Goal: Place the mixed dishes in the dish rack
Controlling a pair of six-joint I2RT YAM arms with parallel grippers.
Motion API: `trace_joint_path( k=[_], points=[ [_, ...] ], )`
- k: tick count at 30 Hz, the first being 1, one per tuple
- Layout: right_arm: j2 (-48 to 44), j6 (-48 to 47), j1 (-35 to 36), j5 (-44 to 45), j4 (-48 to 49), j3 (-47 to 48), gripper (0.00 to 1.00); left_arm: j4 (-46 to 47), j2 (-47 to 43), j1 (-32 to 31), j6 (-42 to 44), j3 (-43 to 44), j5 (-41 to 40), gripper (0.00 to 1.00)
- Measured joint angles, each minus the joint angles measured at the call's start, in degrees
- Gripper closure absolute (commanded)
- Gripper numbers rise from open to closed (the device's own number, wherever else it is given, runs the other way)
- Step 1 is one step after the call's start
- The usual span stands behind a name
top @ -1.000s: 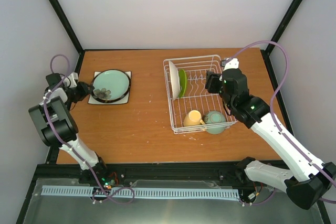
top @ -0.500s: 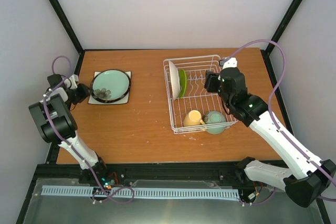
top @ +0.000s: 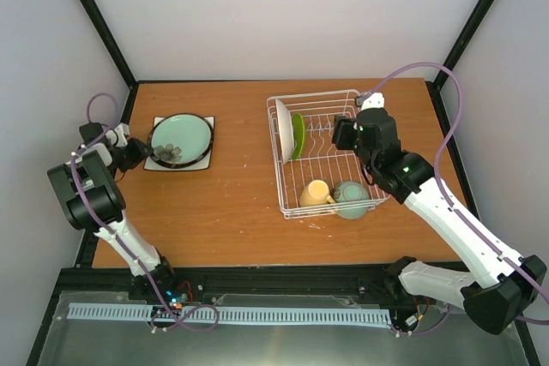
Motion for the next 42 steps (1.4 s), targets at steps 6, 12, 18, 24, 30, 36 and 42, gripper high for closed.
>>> trace_joint_path(
  k=[6, 12, 18, 24, 30, 36, 42],
  points=[
    [0.3, 0.0, 0.0, -0.1, 0.0, 0.3, 0.35, 0.1, -1.2, 0.0, 0.1, -0.2, -2.4, 0.69],
    [0.7, 0.0, 0.0, -0.6, 0.0, 0.7, 0.35, 1.1, -5.9, 0.0, 0.2, -0.8, -3.2, 0.74],
    [0.7, 0.0, 0.0, -0.7, 0.0, 0.8, 0.35, 1.4, -4.6, -0.2, 0.3, -0.8, -1.7, 0.72],
    [0.7, 0.0, 0.0, -0.6, 0.0, 0.9, 0.35, 1.4, -1.8, -1.1, 0.3, -0.8, -0.9, 0.72],
    [0.7, 0.0, 0.0, -0.6, 0.0, 0.9, 0.35, 1.5, -0.7, -2.8, 0.3, -0.8, -0.7, 0.72],
    [0.7, 0.0, 0.0, -0.5, -0.1, 0.9, 0.35, 1.9, 1.0, -4.0, 0.3, -0.1, -0.7, 0.70],
    [0.7, 0.0, 0.0, -0.4, -0.3, 0.9, 0.35, 3.1, 2.1, -4.4, 0.3, 0.7, -0.7, 0.69]
  ],
)
